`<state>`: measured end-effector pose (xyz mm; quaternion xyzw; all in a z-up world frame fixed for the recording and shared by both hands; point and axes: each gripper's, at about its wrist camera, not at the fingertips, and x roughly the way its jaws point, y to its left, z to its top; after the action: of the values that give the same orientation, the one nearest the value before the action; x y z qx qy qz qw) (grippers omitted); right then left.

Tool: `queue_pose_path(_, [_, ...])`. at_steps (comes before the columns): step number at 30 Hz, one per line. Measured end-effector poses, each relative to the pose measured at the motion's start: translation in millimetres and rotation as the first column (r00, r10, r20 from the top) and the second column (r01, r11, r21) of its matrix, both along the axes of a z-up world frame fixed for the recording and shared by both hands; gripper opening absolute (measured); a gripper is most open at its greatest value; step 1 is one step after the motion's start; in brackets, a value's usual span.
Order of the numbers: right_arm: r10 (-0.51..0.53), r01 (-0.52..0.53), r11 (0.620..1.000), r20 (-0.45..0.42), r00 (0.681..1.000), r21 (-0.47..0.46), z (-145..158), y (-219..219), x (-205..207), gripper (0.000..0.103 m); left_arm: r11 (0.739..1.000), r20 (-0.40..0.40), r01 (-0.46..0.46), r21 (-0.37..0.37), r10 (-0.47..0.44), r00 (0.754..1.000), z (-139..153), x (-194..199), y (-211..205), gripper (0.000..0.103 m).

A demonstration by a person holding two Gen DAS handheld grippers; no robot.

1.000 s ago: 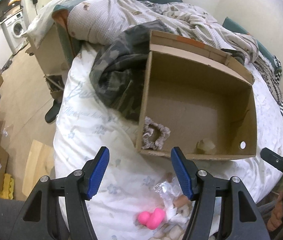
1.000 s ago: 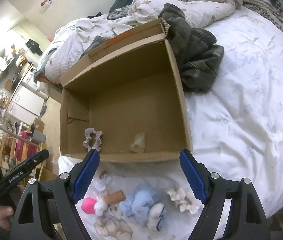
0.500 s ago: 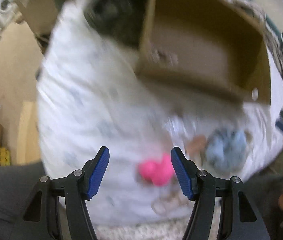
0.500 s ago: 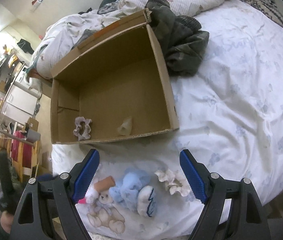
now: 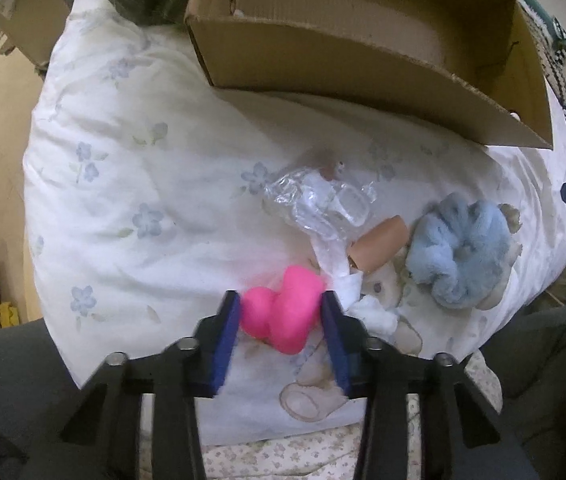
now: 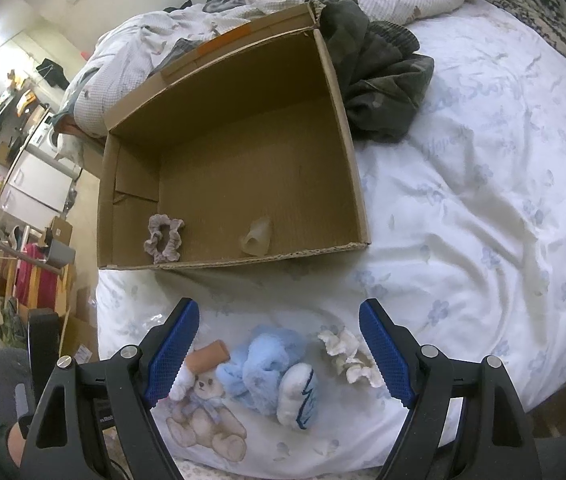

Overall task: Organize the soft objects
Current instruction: 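Grasp the pink heart toy with the left gripper while the right gripper approaches the blue plush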

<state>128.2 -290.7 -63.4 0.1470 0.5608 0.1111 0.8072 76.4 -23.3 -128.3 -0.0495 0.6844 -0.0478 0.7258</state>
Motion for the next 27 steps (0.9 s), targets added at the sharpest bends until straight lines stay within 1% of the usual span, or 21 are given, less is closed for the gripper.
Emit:
queue_pose_path(3, [0.0,0.0,1.0,-0.008,1.0,0.003,-2,0,1,0.087,1.0,0.03,-0.018,-0.016,0.018,0.999,12,1,2,0.018])
queue_pose_path(5, [0.001,-0.001,1.0,-0.02,1.0,0.009,-3,-1,2,0.087,1.0,0.054,-0.024,-0.004,0.024,0.998,19,3,4,0.018])
queue_pose_path(7, [0.009,-0.008,1.0,-0.042,0.999,0.016,-7,0,2,0.087,0.999,0.059,-0.039,-0.013,0.039,0.998,23,5,7,0.018])
queue_pose_path(9, [0.021,-0.018,0.999,-0.087,0.996,0.038,-14,1,2,0.087,0.999,0.079,-0.051,0.013,0.049,0.996,27,6,11,0.018])
queue_pose_path(11, [0.036,-0.019,0.994,-0.168,0.985,0.103,-26,1,1,0.087,0.995,0.118,-0.052,0.083,0.042,0.992,34,7,15,0.018])
queue_pose_path(13, [0.055,-0.013,0.986,-0.249,0.967,0.168,-40,2,-4,0.087,0.994,0.117,-0.052,0.101,0.04,0.992,30,6,18,0.018])
queue_pose_path(14, [0.061,-0.012,0.984,-0.276,0.959,0.175,-45,3,-6,0.087,0.994,0.099,-0.052,0.097,0.043,0.994,25,7,18,0.018])
queue_pose_path(16, [0.076,-0.024,0.985,-0.309,0.948,0.17,-51,7,-10,0.087,0.995,0.074,-0.055,0.086,0.048,0.996,17,7,15,0.018])
queue_pose_path(17, [0.084,-0.037,0.988,-0.319,0.944,0.151,-54,10,-11,0.087,0.995,0.069,-0.054,0.083,0.049,0.996,15,9,19,0.018])
queue_pose_path(19, [0.098,-0.054,0.989,-0.346,0.933,0.135,-61,16,-11,0.086,0.995,0.075,-0.054,0.086,0.048,0.996,15,10,18,0.018])
queue_pose_path(20, [0.103,-0.06,0.99,-0.36,0.927,0.129,-65,20,-12,0.084,0.994,0.083,-0.054,0.091,0.047,0.995,16,11,17,0.018])
queue_pose_path(21, [0.108,-0.069,0.991,-0.37,0.923,0.119,-68,23,-11,0.083,0.994,0.087,-0.055,0.094,0.047,0.995,18,13,19,0.018])
queue_pose_path(26, [0.135,-0.123,0.991,-0.393,0.91,0.055,-85,43,-6,0.082,0.992,0.095,-0.073,0.1,0.063,0.993,17,14,20,0.018])
queue_pose_path(27, [0.138,-0.131,0.99,-0.398,0.907,0.046,-88,46,-5,0.076,0.992,0.098,-0.073,0.1,0.063,0.993,17,15,21,0.018])
